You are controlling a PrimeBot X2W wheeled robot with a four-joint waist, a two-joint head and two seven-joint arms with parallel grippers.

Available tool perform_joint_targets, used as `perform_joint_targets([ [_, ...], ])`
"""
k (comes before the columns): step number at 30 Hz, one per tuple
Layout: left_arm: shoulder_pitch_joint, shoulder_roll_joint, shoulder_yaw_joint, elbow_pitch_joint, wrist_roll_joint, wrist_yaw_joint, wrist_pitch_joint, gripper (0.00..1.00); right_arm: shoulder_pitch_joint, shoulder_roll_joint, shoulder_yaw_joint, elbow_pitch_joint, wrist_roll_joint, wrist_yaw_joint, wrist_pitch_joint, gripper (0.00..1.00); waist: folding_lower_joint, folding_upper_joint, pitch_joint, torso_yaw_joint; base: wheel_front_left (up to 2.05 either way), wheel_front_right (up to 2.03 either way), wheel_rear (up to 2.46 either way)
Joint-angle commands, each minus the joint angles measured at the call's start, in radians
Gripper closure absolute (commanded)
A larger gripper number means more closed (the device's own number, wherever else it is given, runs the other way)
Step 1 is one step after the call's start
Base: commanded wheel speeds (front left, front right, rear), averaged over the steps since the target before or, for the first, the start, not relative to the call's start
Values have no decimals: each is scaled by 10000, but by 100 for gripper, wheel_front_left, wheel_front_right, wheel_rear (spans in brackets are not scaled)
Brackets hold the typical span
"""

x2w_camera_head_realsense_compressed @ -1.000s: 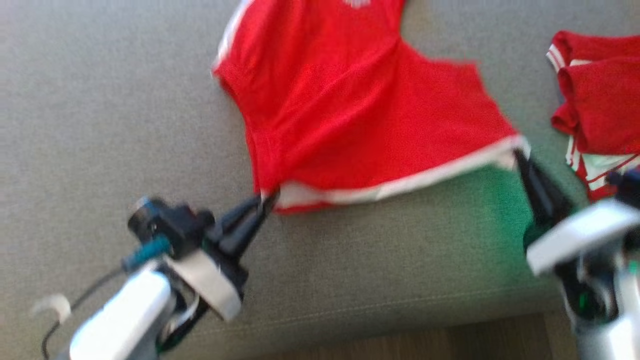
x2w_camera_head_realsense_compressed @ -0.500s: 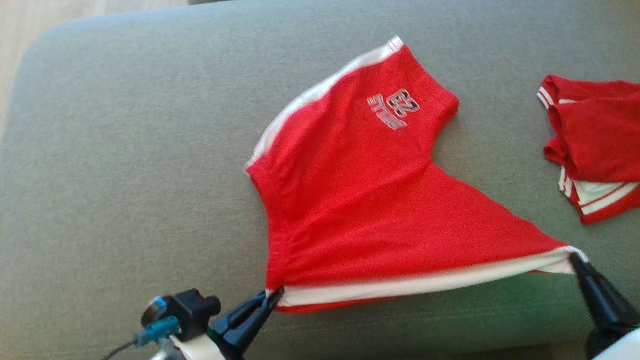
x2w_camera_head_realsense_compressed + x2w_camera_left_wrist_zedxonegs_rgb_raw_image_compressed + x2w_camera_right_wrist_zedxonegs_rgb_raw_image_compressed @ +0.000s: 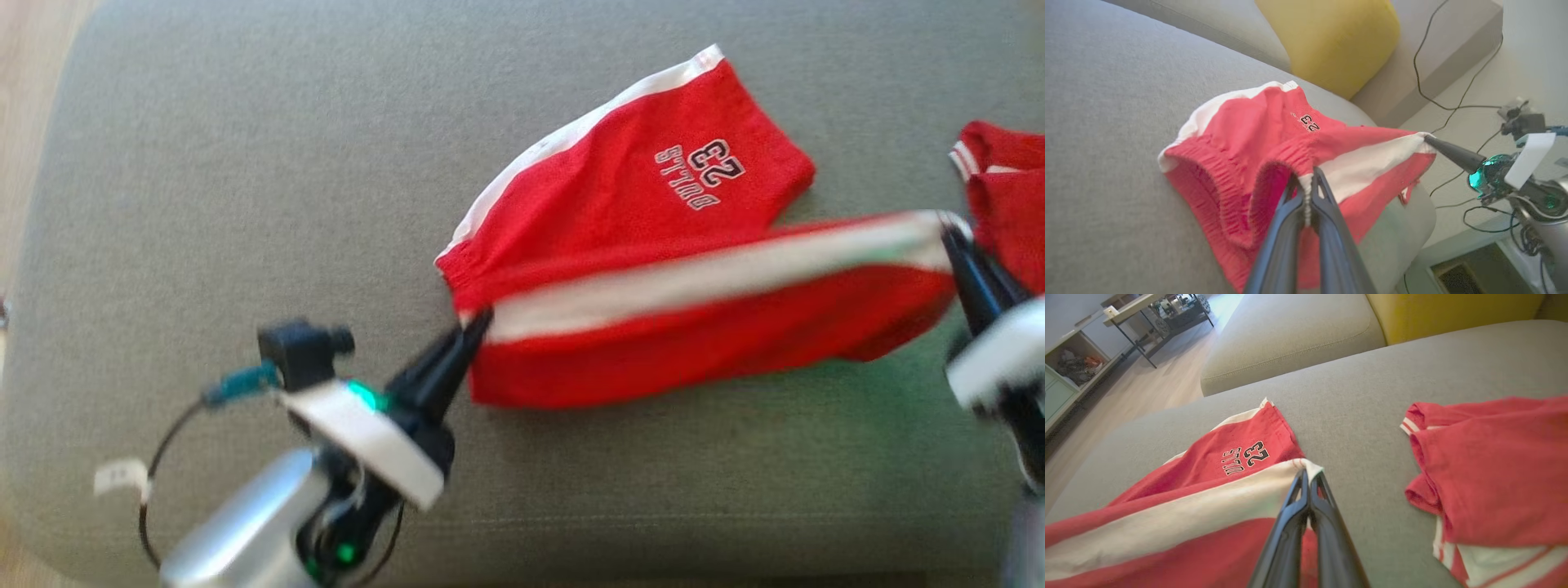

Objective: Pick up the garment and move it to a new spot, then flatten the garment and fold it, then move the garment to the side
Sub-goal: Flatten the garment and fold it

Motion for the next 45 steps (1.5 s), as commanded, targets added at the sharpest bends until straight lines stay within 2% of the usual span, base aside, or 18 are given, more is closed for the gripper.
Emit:
perform_joint_targets([
  [1,-512,48,472,-125,-324,2,27,100,-674,-123,295,-146,-151,-4,79,100,-1,0,154,127,0,0,0],
  [8,-1825,-672,831,874,-1887,2,370,100,-3602,-694,873,1910,-1037,-4,223,100,-1,0,798,456,0,0,0],
  [18,-3175,-1420,1128,2591,-2352,2,195,100,-7042,-1449,2013,5097,-1862,-4,52,100,-1,0,1856,1079,0,0,0],
  [28,-3844,-2130,1024,3850,-2366,2,-82,100,-8658,-1629,2974,7617,-2299,-4,-763,100,-1,0,2252,1424,0,0,0],
  [29,-3884,-2140,1005,3949,-2330,2,-113,84,-8725,-1650,3064,7800,-2316,-4,-880,81,-1,0,2245,1417,0,0,0],
  [30,-3918,-2147,992,4038,-2286,2,-151,71,-8781,-1667,3139,7963,-2326,-4,-1015,27,-1,0,2228,1400,0,0,0],
  [31,-3931,-2154,999,4135,-2259,2,-188,53,-8826,-1680,3193,8114,-2304,-4,-1163,0,-1,0,2201,1374,0,0,0],
  [32,-3935,-2152,1004,4221,-2234,2,-218,14,-8859,-1692,3244,8240,-2273,-4,-1305,0,-1,0,2168,1337,0,0,0],
  [33,-3935,-2152,1004,4221,-2234,2,-218,14,-8859,-1692,3244,8240,-2273,-4,-1305,0,-1,0,2168,1337,0,0,0],
  [34,-3932,-2138,1011,4290,-2200,2,-247,0,-8882,-1686,3271,8340,-2216,-4,-1477,0,-1,0,2127,1284,0,0,0],
  [37,-3912,-2046,1079,4529,-1949,51,-346,0,-8849,-1690,3275,8510,-1903,-4,-2055,0,-1,0,1946,1126,0,0,0],
  [40,-3807,-1856,1122,4695,-1353,322,-430,0,-8502,-1638,3171,8592,-1431,-4,-2618,0,-1,0,1653,921,0,0,0],
  [43,-3554,-1585,1292,4512,-437,905,-466,0,-7916,-1481,3042,8623,-857,-4,-2833,0,-1,0,1345,733,0,0,0],
  [45,-3250,-1360,1580,4054,506,1460,-471,0,-7444,-1455,3060,8612,-579,-4,-2833,0,-1,0,1145,635,0,0,0],
])
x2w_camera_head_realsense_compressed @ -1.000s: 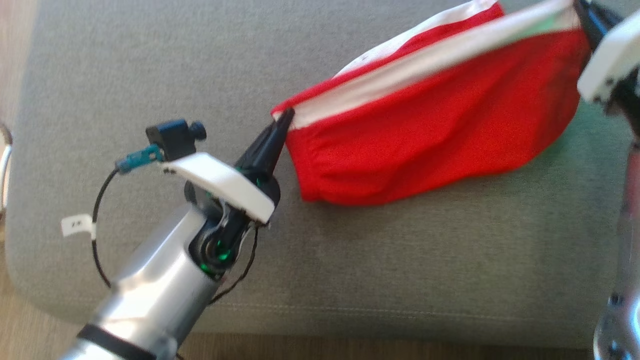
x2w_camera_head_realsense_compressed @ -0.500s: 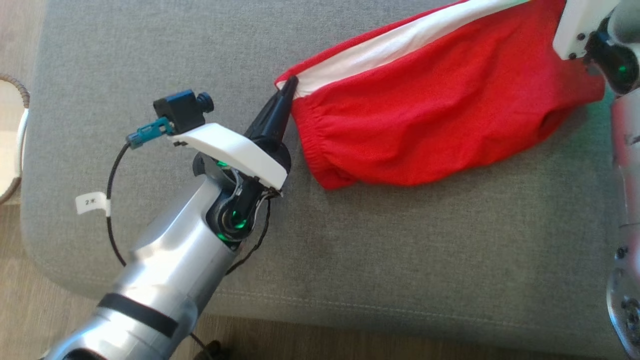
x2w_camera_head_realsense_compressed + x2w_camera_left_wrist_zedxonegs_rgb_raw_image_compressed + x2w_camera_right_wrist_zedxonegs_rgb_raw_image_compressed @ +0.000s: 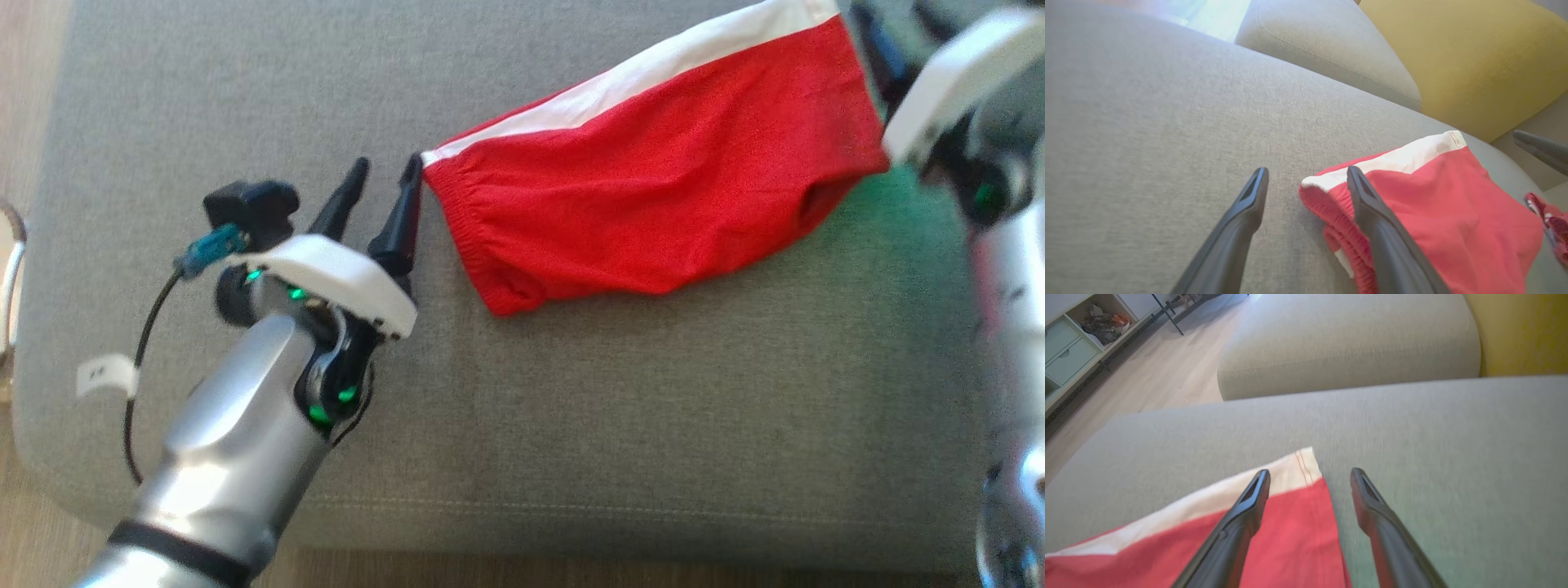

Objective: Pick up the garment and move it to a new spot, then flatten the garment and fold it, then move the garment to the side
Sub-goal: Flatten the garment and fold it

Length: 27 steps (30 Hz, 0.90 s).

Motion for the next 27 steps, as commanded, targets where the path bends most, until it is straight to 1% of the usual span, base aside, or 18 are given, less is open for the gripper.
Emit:
perform_joint_targets([
  [1,129,445,547,-574,582,300,-129,0,396,197,127,-288,171,-4,-37,0,1,0,-287,-200,0,0,0],
  [4,943,617,972,-1542,1867,1012,-130,0,999,170,161,-190,394,-4,16,0,1,0,-549,-227,0,0,0],
  [6,1543,616,1085,-2199,2558,1323,-131,0,1315,97,166,-50,415,-4,43,0,1,0,-705,-125,0,0,0],
  [7,2087,560,1133,-2804,3092,1537,-131,0,1545,-15,148,158,309,-4,83,0,1,0,-825,36,0,0,0],
  [8,2323,529,1130,-3073,3325,1624,-132,0,1619,-82,94,286,227,-4,77,0,1,0,-867,131,0,0,0],
  [12,3050,427,1049,-4020,4035,1852,-132,0,1710,-460,-291,970,-364,-4,-38,0,1,0,-912,553,0,0,0],
  [16,3515,338,913,-4698,4501,1978,-132,0,1643,-654,-745,1698,-902,-4,23,0,1,0,-860,937,0,0,0],
  [20,3964,224,910,-5107,4667,2069,-133,0,1507,-609,-981,2202,-1278,-4,28,0,1,0,-830,1171,0,0,0],
  [23,4247,139,952,-5213,4684,2066,-133,0,1424,-417,-986,2513,-1451,-4,130,0,1,0,-865,1242,0,0,0],
  [24,4314,127,960,-5215,4702,2056,-133,0,1410,-339,-957,2598,-1498,-4,177,5,1,0,-885,1250,0,0,0],
  [25,4369,110,970,-5203,4704,2043,-133,0,1406,-270,-914,2680,-1547,-4,240,14,1,0,-909,1251,0,0,0],
  [26,4407,98,980,-5189,4709,2030,-133,0,1407,-209,-866,2752,-1595,-4,308,27,1,0,-934,1250,0,0,0],
  [27,4428,93,989,-5173,4727,2019,-133,0,1415,-168,-825,2816,-1630,-4,363,47,1,0,-960,1248,0,0,0],
])
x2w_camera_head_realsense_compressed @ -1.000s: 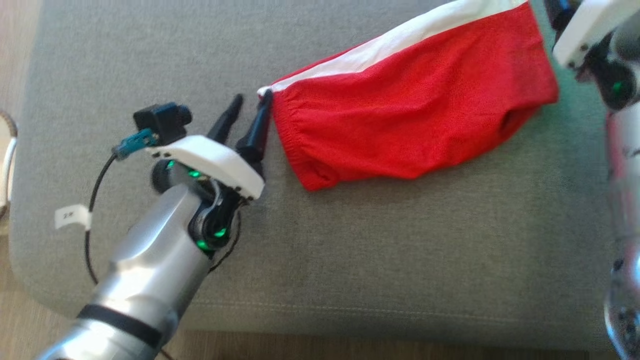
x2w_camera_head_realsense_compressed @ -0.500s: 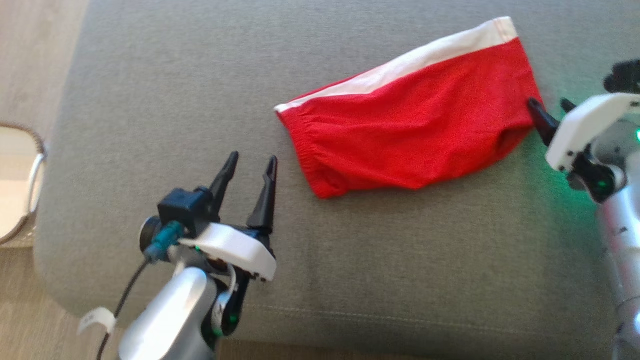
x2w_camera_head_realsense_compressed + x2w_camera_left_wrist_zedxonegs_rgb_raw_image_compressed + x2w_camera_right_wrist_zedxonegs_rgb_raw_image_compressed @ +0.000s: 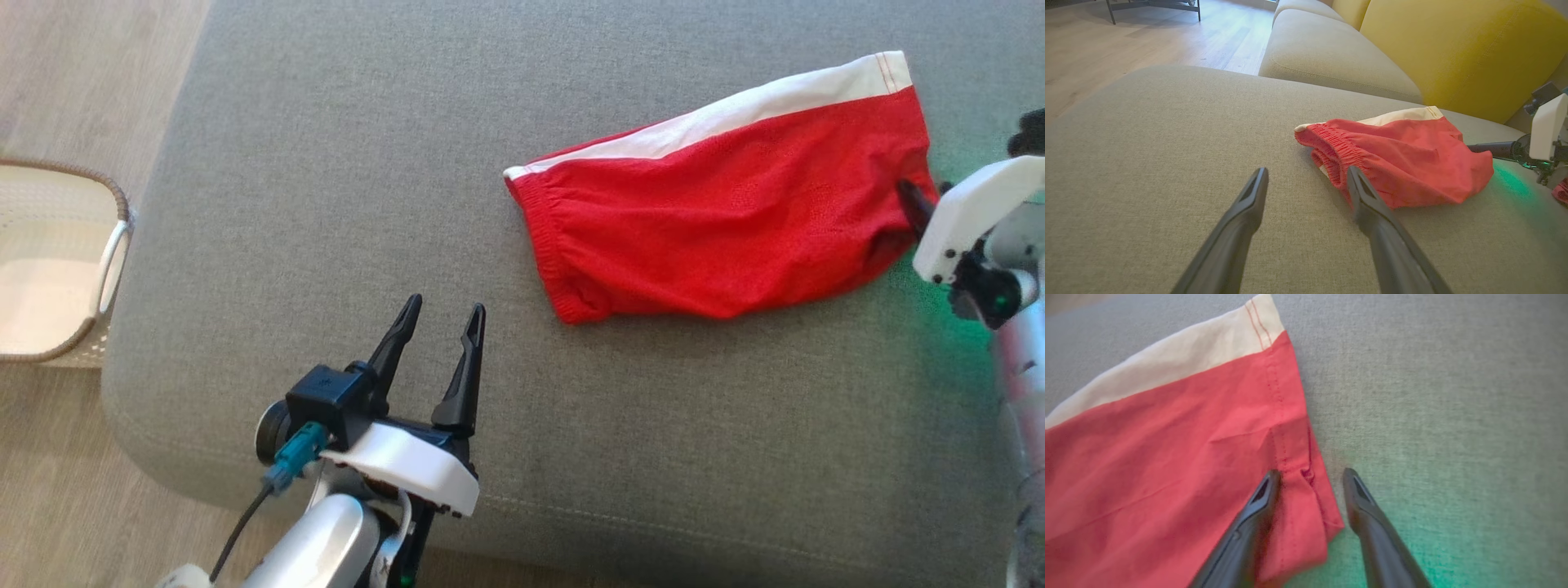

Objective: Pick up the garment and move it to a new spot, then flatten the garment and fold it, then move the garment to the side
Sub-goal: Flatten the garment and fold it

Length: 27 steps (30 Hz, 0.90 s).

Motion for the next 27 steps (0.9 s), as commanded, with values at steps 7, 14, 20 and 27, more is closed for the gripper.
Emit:
perform_joint_targets([
  [7,-146,82,608,-312,217,19,-122,0,230,431,516,172,45,-2,234,100,1,0,-227,-128,0,0,0],
  [14,83,205,845,-419,302,75,-122,0,194,209,318,-146,504,-2,-260,100,1,0,-407,-639,0,0,0],
  [20,214,330,967,-503,312,103,-122,0,286,-143,68,-560,821,-2,-371,100,1,0,-480,-1271,0,0,0],
  [27,270,460,1038,-594,325,164,-118,0,880,-431,-172,-1473,1137,-2,-101,100,1,0,-572,-1880,0,0,0],
])
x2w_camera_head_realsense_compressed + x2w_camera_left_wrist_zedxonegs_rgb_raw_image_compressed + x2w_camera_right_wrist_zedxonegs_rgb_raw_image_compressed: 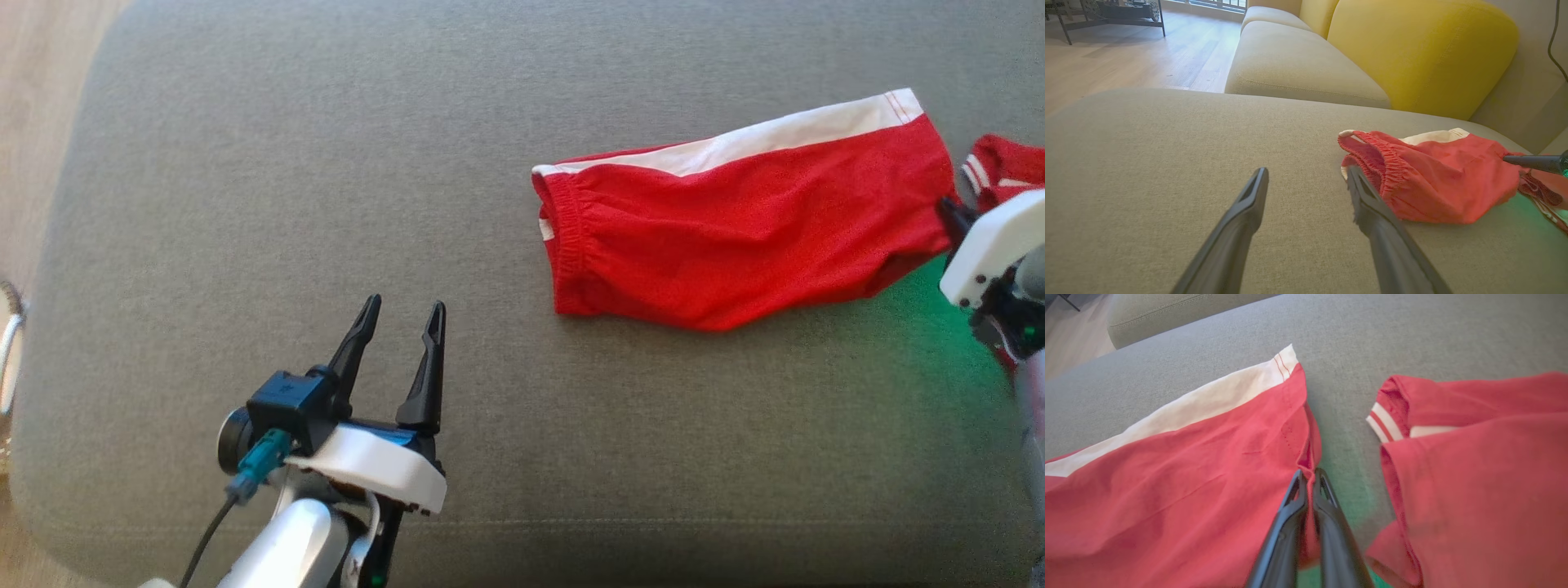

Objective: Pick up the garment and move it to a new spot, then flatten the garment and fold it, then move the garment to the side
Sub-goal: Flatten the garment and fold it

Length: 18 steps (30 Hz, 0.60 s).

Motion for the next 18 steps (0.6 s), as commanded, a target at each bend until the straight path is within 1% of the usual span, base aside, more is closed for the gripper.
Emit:
perform_joint_targets([
  [1,-95,215,409,-374,83,69,-116,0,92,-117,78,-657,140,-4,56,100,0,0,-46,-187,0,0,0],
  [5,-109,235,402,-370,74,91,-106,0,472,-68,105,-1640,268,-4,96,100,0,0,-127,-309,0,0,0],
  [9,-87,233,349,-343,50,94,-77,0,780,183,266,-2767,353,-4,217,100,0,0,-270,-288,0,0,0],
  [18,118,238,350,-176,-7,154,-85,0,1477,563,1315,-5832,485,-4,1234,100,0,0,-705,72,0,0,0],
])
